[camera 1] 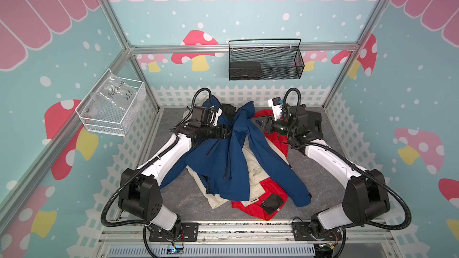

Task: Unzip the jacket
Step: Pick up the jacket from the jacket.

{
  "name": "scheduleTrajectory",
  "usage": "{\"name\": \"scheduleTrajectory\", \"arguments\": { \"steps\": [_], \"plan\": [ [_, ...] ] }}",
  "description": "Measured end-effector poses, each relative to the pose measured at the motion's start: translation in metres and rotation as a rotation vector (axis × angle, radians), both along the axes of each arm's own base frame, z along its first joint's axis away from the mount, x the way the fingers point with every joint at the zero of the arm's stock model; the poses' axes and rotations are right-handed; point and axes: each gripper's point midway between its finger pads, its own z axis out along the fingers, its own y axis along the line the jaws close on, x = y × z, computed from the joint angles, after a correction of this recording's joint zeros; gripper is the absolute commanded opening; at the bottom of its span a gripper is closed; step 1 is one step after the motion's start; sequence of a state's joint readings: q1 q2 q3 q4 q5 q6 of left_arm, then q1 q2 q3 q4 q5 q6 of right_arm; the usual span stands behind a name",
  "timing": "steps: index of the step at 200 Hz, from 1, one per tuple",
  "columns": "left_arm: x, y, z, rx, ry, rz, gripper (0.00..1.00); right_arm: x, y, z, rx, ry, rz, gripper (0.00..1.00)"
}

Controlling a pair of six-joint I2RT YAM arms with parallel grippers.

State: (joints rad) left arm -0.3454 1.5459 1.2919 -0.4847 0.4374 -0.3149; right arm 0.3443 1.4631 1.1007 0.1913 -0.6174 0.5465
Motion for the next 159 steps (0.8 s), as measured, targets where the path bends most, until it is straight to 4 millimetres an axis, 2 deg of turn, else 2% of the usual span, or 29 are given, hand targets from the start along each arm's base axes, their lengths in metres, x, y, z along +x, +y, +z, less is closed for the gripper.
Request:
{"name": "scheduleTrajectory", "arguments": {
  "steps": [33, 58, 72, 94, 120, 127, 159],
  "plan": [
    [-0.001, 0.004, 0.008, -0.019, -0.014, 0.035, 0.76, -0.005, -0.014, -0.011, -0.025, 0.012, -0.021, 0.6],
    [-0.007, 0.006, 0.032, -0.059, -0.065, 0.044, 0.82, -0.009, -0.018, -0.034, -0.049, 0.058, -0.025, 0.6],
    [-0.014, 0.006, 0.047, -0.076, -0.1, 0.037, 0.9, -0.012, -0.019, -0.047, -0.062, 0.084, -0.024, 0.6],
    [-0.024, -0.001, 0.059, -0.079, -0.137, 0.008, 0.92, -0.017, -0.021, -0.065, -0.078, 0.127, -0.023, 0.6],
    [-0.032, -0.009, 0.042, 0.008, -0.107, -0.002, 0.93, -0.018, -0.021, -0.066, -0.079, 0.13, -0.023, 0.6],
    [-0.033, -0.01, 0.035, 0.037, -0.093, 0.001, 0.99, -0.018, -0.021, -0.066, -0.079, 0.13, -0.023, 0.6],
    [-0.028, -0.003, 0.011, 0.184, -0.07, 0.059, 0.99, -0.018, -0.021, -0.065, -0.079, 0.128, -0.023, 0.61]
  ]
}}
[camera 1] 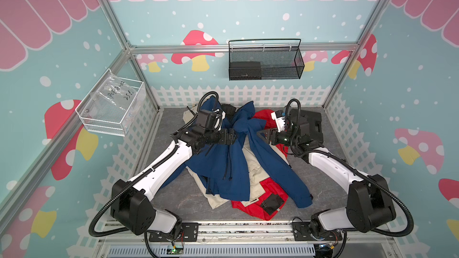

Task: Unzip the jacket
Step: Pick up the jacket from the jacket.

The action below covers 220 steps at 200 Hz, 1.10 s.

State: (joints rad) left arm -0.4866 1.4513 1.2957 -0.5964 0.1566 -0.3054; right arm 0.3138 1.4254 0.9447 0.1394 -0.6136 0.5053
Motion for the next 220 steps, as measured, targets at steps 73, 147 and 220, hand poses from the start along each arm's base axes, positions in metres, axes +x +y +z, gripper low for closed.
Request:
{"name": "scheduleTrajectory", "arguments": {
  "steps": [73, 147, 220],
  "plan": [
    [0.013, 0.005, 0.021, 0.206, -0.155, 0.128, 0.99, -0.003, -0.002, 0.007, 0.003, -0.019, -0.008, 0.6],
    [0.031, -0.003, -0.003, 0.323, -0.12, 0.111, 0.99, -0.003, -0.003, 0.004, -0.002, -0.016, -0.013, 0.61],
    [0.056, 0.013, -0.03, 0.359, -0.033, 0.14, 0.72, -0.006, -0.01, 0.004, -0.008, -0.028, -0.025, 0.62]
  ]
}}
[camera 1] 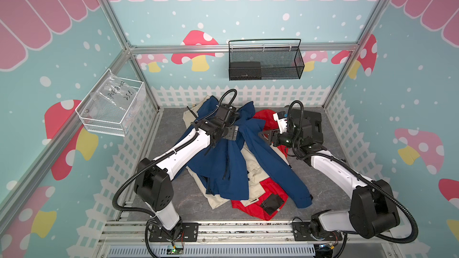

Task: Unzip the jacket
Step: Pick up the jacket from the jacket, then place the jacket at the center of the board.

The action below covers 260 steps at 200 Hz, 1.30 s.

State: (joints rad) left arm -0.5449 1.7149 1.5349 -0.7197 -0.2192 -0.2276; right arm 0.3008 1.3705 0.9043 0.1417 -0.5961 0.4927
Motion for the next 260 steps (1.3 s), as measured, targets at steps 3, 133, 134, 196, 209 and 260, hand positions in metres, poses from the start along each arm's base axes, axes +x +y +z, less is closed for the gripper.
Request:
{"name": "scheduleTrajectory", "arguments": {
  "steps": [3, 133, 134, 196, 209, 260],
  "plan": [
    [0.001, 0.001, -0.001, 0.004, 0.002, -0.004, 0.67, 0.0, 0.0, 0.0, -0.001, -0.001, 0.0, 0.62],
    [0.059, 0.062, 0.167, -0.178, -0.249, 0.071, 0.0, 0.001, -0.022, 0.005, -0.031, -0.031, -0.05, 0.61],
    [0.059, 0.063, 0.168, -0.18, -0.252, 0.073, 0.0, 0.001, -0.022, 0.004, -0.031, -0.03, -0.05, 0.61],
    [0.032, 0.099, 0.283, -0.26, -0.501, 0.122, 0.0, 0.001, -0.028, -0.006, -0.051, -0.003, -0.074, 0.61],
    [0.017, 0.111, 0.297, -0.263, -0.532, 0.141, 0.0, 0.0, -0.028, -0.009, -0.055, 0.004, -0.076, 0.61],
    [-0.04, 0.193, 0.282, -0.197, -0.521, 0.321, 0.0, -0.001, -0.029, -0.013, -0.059, 0.009, -0.074, 0.61]
  ]
}}
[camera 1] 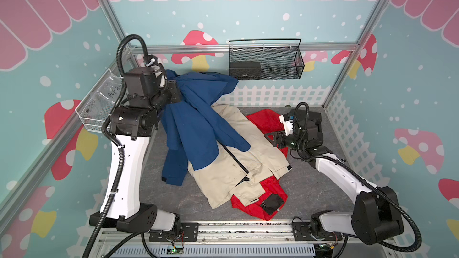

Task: Unzip the jacket
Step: Place the jacket at the center of the board.

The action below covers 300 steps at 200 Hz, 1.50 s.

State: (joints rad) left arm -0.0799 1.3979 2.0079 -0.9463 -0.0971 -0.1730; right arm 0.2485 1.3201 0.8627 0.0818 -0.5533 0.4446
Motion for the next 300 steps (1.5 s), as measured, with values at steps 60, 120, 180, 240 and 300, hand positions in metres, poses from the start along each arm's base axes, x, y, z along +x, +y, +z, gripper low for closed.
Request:
{"name": "scheduleTrajectory", "arguments": {
  "steps": [60, 120, 180, 240, 300],
  "plan": [
    [-0.018, 0.073, -0.091, 0.076, 0.253, 0.21, 0.0, -0.003, 0.0, -0.007, -0.003, 0.013, 0.007, 0.61],
    [-0.026, 0.109, -0.129, 0.123, 0.359, 0.31, 0.0, -0.006, 0.001, -0.012, -0.003, 0.026, 0.013, 0.61],
    [-0.015, 0.11, -0.129, 0.131, 0.301, 0.297, 0.0, -0.006, 0.001, -0.014, 0.001, 0.03, 0.015, 0.6],
    [-0.023, 0.112, -0.212, 0.12, 0.46, 0.298, 0.13, -0.009, 0.001, -0.023, 0.0, 0.046, 0.021, 0.61],
    [-0.017, 0.094, -0.227, 0.023, 0.437, 0.228, 0.74, -0.008, 0.003, -0.032, -0.004, 0.067, 0.028, 0.61]
  ]
}}
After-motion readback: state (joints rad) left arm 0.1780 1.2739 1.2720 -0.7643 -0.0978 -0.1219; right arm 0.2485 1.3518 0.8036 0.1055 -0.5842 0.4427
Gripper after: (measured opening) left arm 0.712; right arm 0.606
